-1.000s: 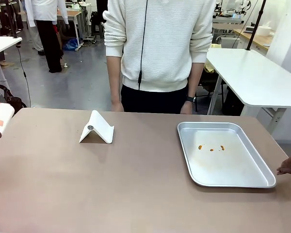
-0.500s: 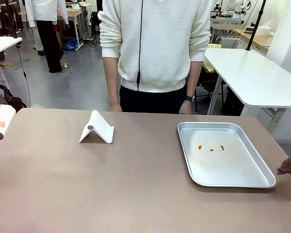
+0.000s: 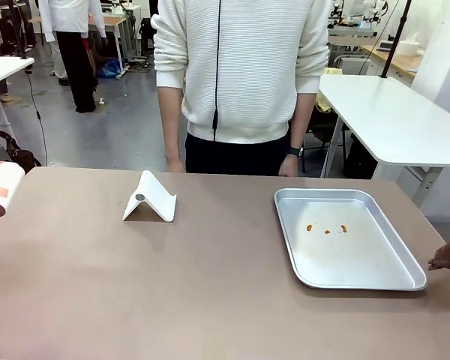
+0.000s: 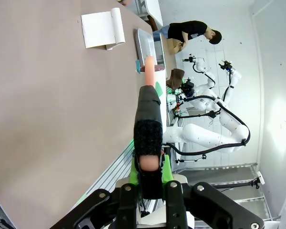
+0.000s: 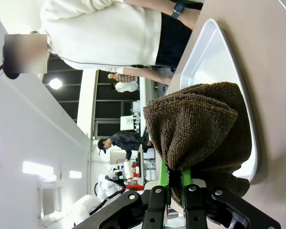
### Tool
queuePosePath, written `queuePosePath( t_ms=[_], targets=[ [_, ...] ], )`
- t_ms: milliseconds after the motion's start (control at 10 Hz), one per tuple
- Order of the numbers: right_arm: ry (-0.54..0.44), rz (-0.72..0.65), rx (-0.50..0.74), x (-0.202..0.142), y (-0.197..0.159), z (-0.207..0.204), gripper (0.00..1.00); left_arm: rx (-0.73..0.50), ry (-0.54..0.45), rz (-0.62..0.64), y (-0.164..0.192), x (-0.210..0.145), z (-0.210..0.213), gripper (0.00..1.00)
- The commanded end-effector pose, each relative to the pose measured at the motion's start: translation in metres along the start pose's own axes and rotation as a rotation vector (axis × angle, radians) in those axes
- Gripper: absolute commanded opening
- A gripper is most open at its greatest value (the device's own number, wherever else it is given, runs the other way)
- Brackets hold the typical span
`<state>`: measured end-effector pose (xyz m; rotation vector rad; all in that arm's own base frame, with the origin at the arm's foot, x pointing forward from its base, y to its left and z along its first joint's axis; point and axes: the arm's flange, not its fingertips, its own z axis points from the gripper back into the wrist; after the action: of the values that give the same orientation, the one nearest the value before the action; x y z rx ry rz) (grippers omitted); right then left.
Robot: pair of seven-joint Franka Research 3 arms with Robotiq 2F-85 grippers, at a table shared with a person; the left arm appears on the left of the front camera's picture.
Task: Clean the surface of the table.
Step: Clean the area not pointed to by the person.
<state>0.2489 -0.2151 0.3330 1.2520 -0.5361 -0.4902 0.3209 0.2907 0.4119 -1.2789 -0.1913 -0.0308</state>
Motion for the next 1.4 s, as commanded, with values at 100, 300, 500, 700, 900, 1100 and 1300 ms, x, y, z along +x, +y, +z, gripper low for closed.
queuePosePath(
  t_ms=[100, 300, 500, 700, 900, 1100, 1300],
  targets=[
    [-0.005, 0.070, -0.021, 0.000, 0.013, -0.011, 0.11, -0.003, -0.007, -0.004, -0.004, -0.003, -0.004, 0.20],
    [0.047, 0.140, -0.118, 0.015, 0.048, -0.042, 0.11, -0.003, -0.007, -0.004, -0.004, -0.003, -0.004, 0.20],
    [0.106, 0.202, -0.220, 0.032, 0.073, -0.082, 0.11, -0.003, -0.007, -0.004, -0.004, -0.003, -0.004, 0.20],
    [0.163, 0.287, -0.329, 0.051, 0.095, -0.136, 0.11, -0.003, -0.007, -0.004, -0.004, -0.003, -0.004, 0.20],
    [0.272, 0.297, -0.424, 0.067, 0.105, -0.184, 0.11, -0.003, -0.007, -0.004, -0.004, -0.003, -0.004, 0.20],
    [0.337, 0.296, -0.551, 0.083, 0.105, -0.219, 0.11, -0.003, -0.007, -0.004, -0.004, -0.003, -0.004, 0.20],
    [0.411, 0.313, -0.655, 0.092, 0.102, -0.232, 0.11, -0.003, -0.007, -0.004, -0.004, -0.003, -0.004, 0.20]
  ],
)
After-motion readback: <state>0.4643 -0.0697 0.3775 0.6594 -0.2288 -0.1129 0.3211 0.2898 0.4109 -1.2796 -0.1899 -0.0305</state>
